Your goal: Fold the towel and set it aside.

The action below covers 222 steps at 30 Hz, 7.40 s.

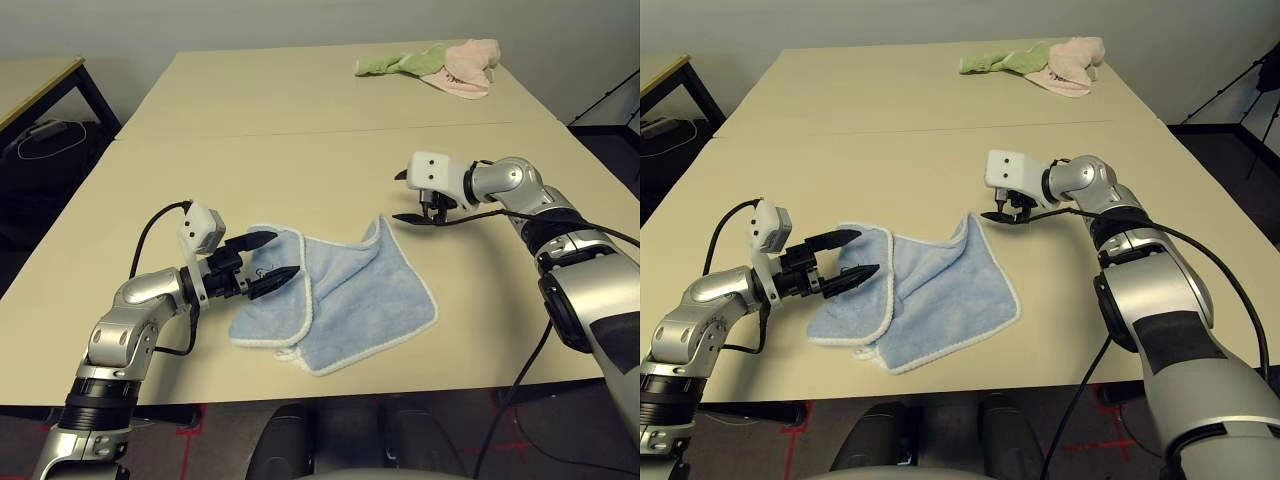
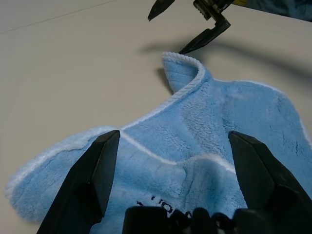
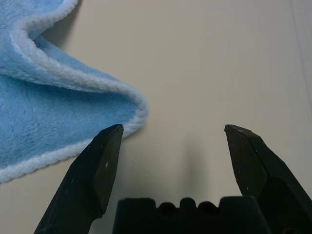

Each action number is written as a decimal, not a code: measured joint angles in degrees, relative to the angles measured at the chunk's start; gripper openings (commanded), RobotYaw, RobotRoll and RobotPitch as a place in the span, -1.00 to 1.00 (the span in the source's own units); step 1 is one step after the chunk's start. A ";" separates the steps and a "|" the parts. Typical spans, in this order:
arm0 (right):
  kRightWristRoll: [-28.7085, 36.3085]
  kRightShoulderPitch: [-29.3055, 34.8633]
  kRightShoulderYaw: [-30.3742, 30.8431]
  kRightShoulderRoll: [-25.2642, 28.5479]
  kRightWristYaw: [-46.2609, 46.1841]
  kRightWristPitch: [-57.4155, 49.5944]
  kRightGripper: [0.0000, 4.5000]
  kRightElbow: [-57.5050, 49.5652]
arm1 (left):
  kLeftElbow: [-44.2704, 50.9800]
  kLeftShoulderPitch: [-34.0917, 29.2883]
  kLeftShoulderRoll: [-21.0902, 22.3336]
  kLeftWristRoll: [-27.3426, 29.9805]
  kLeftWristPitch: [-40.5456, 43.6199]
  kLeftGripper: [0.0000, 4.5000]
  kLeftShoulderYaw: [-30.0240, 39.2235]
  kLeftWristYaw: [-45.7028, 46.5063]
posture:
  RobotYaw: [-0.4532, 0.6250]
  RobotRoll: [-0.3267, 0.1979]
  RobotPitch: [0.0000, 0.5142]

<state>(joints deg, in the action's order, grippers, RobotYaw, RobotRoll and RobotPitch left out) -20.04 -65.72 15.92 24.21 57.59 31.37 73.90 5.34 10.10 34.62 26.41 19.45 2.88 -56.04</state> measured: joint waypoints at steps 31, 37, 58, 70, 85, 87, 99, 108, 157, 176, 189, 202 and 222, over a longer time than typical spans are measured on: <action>-4.15 -1.36 1.49 -0.47 2.16 -3.79 -0.99 1.98 | 2.85 -1.45 0.18 -0.19 1.73 1.00 -1.66 1.08 | 0.14 0.25 -0.66; -1.84 -1.35 -0.52 0.26 3.97 -3.95 -0.99 1.98 | 2.84 -1.42 0.43 -0.20 1.78 1.00 -1.76 0.79 | 0.12 0.25 -0.68; 1.26 -0.87 -2.62 0.54 10.02 -4.49 -0.99 1.97 | 2.76 -0.20 0.49 -0.70 1.92 1.00 -3.07 0.29 | 0.16 0.25 -0.73; 0.12 -0.88 -1.39 -0.23 9.56 -3.59 -0.18 1.97 | 2.75 -0.24 0.52 -0.99 1.92 1.00 -3.27 0.29 | 0.19 0.25 -0.74; 0.04 -0.88 -0.98 -0.94 9.29 -3.56 0.13 1.97 | 2.75 -0.44 0.78 -1.42 1.92 1.00 -3.27 0.29 | 0.20 0.25 -0.73; 0.04 -0.88 -0.98 -1.09 9.29 -3.57 -0.25 1.97 | 2.75 -0.49 0.78 -1.44 1.92 1.00 -3.27 0.29 | 0.20 0.25 -0.73; 0.12 -0.89 -1.01 -0.22 9.16 -3.83 -0.98 1.97 | 2.74 -0.50 0.81 -1.65 1.91 1.00 -3.27 0.26 | 0.18 0.25 -0.78; 4.28 -0.81 -5.04 3.13 12.27 -4.13 -0.98 1.66 | 1.98 0.54 1.94 -1.61 2.44 1.00 -3.30 -1.60 | 0.08 0.25 -0.82; 8.52 -6.39 -12.02 -1.53 -29.70 26.50 -0.98 -8.97 | -8.31 10.24 -2.71 -3.97 0.89 1.00 -4.57 -0.48 | -0.10 0.25 -0.95; -14.90 -11.21 -2.03 4.39 -63.05 31.62 -0.98 -8.18 | -10.62 12.10 -4.35 -4.81 0.76 1.00 -4.68 -0.26 | -0.10 0.25 -0.95; -17.38 -17.24 0.79 4.04 -69.63 29.42 -0.98 -4.45 | -10.61 12.80 -6.73 -5.08 1.71 1.00 -6.95 -0.57 | -0.09 0.25 -0.95; -14.51 -20.73 -0.32 3.96 -72.27 26.40 -0.98 -1.55 | -11.72 14.16 -5.60 -5.18 2.46 1.00 -6.18 0.47 | -0.08 0.25 -0.96; -12.55 -21.26 -0.78 5.45 -70.49 32.04 -0.98 -1.56 | -16.83 18.39 -6.92 -3.37 8.61 1.00 -2.57 5.42 | -0.10 0.25 -0.95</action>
<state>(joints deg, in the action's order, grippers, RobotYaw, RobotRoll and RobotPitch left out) -32.59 -86.98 15.14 29.66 -12.90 63.41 72.34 -11.49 28.49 27.70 23.05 28.06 0.31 -50.62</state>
